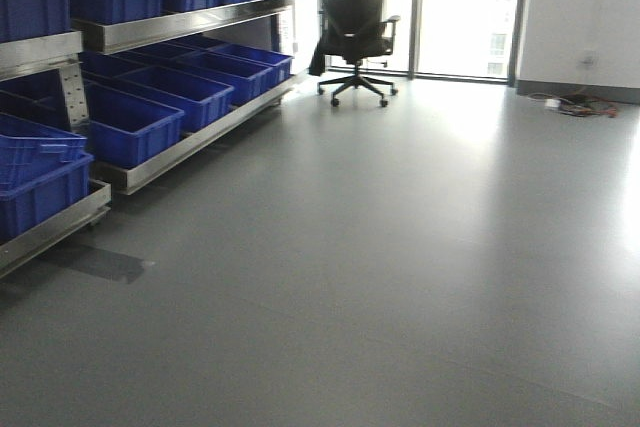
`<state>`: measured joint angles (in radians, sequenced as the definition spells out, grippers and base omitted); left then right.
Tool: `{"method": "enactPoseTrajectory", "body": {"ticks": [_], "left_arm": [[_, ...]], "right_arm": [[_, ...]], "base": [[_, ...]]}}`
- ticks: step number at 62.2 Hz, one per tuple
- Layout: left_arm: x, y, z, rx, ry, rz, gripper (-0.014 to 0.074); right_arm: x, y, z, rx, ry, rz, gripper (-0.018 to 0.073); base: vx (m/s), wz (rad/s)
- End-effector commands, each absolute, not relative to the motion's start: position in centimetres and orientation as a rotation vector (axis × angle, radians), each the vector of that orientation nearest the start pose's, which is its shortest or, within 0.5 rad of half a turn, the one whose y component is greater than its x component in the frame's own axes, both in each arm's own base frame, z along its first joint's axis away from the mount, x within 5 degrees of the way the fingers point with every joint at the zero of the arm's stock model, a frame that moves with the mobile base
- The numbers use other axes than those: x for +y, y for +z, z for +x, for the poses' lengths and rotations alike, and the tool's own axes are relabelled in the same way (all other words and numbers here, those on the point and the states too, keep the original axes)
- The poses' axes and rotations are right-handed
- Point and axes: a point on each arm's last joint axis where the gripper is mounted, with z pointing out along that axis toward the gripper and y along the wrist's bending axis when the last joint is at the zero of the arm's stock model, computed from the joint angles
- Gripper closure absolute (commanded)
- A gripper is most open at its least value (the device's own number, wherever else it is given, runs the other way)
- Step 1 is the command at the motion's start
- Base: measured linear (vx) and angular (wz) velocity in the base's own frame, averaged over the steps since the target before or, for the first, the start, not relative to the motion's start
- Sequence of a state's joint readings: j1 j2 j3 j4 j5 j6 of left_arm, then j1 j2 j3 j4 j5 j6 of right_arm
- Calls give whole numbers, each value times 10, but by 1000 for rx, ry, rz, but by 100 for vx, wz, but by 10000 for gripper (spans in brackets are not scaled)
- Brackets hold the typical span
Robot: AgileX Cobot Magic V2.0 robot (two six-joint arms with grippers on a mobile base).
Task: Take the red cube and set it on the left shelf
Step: 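Drive the base away from the table toward the crate shelving, then drive up to the shelf and stop facing a blue crate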
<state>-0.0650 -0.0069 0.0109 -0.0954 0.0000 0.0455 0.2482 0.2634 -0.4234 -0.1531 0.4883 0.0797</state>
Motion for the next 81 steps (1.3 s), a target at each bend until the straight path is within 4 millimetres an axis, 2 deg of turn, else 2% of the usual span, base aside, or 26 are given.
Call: {"method": "enactPoseTrajectory", "body": {"ticks": [1, 42, 81], "left_arm": [[-3, 210, 55, 1416, -103, -2, 474], [-3, 210, 55, 1416, -103, -2, 475], [-3, 210, 55, 1416, -103, -2, 474]], "right_arm": [[10, 311, 64, 1690, 63, -226, 368], [10, 311, 64, 1689, 64, -226, 368], [10, 311, 64, 1690, 64, -226, 368]], "base": [[70, 50], [71, 47], [60, 77]]}}
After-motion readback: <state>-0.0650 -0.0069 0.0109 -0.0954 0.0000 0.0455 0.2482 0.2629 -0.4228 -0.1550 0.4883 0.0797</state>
